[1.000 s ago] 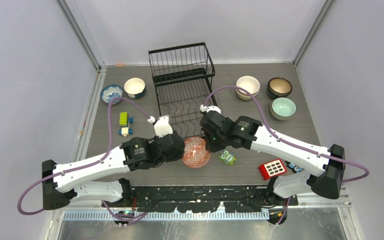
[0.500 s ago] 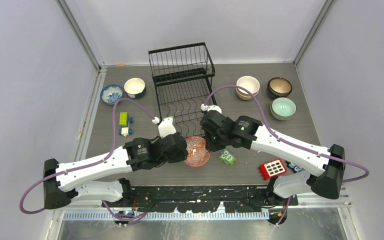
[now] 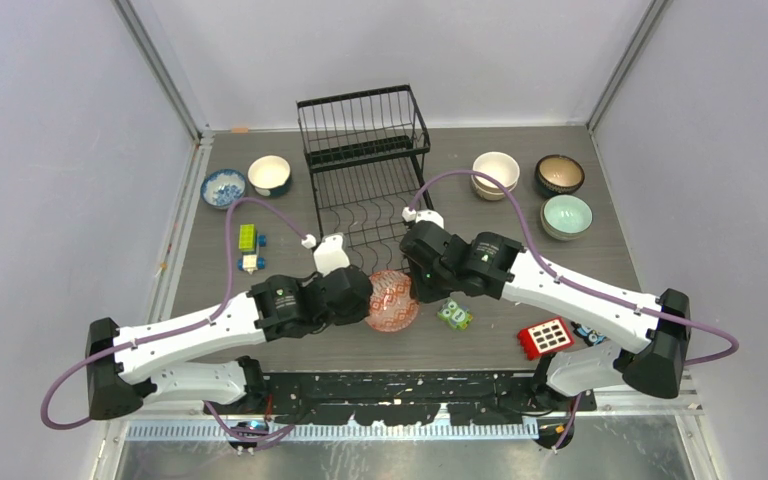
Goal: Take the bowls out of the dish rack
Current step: Place the bowl at the center of the board.
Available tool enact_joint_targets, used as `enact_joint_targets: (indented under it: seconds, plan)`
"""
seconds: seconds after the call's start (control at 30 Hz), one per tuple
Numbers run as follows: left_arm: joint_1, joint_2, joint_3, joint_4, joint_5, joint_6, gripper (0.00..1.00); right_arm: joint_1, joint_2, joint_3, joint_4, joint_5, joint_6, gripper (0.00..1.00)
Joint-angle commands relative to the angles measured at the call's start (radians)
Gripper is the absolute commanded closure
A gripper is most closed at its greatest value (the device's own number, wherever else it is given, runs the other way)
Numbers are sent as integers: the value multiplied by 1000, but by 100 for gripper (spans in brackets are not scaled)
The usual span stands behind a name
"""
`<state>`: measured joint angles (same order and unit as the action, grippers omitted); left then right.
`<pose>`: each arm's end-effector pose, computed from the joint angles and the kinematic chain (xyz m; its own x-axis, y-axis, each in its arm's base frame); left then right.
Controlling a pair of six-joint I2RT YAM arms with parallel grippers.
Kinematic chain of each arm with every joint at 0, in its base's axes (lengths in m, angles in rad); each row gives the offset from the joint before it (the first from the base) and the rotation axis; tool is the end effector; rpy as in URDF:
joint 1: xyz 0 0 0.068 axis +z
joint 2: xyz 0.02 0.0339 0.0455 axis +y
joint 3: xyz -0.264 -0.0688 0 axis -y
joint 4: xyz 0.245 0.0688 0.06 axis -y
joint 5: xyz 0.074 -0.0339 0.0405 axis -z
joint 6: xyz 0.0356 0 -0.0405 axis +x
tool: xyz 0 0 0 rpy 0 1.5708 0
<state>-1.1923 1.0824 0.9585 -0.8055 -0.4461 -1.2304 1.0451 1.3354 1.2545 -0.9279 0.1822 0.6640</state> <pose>0.0919 -0.1896 0.2909 -0.7991 -0.2918 -0.5256 -0.0311 0.8932 -0.4486 0.1388 0.2265 0.3180 -0.8288 -0.2208 -0.5141 -0.3701 0.9055 0.2076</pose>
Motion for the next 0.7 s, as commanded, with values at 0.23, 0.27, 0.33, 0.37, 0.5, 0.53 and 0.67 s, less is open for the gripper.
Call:
enact_joint_targets:
  seconds: [0.23,0.27,0.33,0.37,0.5,0.53,0.67]
  plan:
    - [14,-39,26,-30,-103,59,100,2,-93,90,23,-16,-41,25]
    - [30,-46,34,-40,-113,75,100,2,-100,108,5,8,-53,20]
    - [69,-63,49,-57,-121,113,100,1,-126,133,-19,49,-76,16]
    - [96,-74,55,-61,-121,132,100,2,-143,134,-18,75,-91,15]
    - [249,-115,70,-78,-96,220,100,2,-267,68,46,192,-115,14]
    - [299,-123,71,-81,-80,243,100,2,-290,37,80,207,-115,14]
    - [488,-143,88,-86,9,321,100,1,-435,-114,222,249,-107,14]
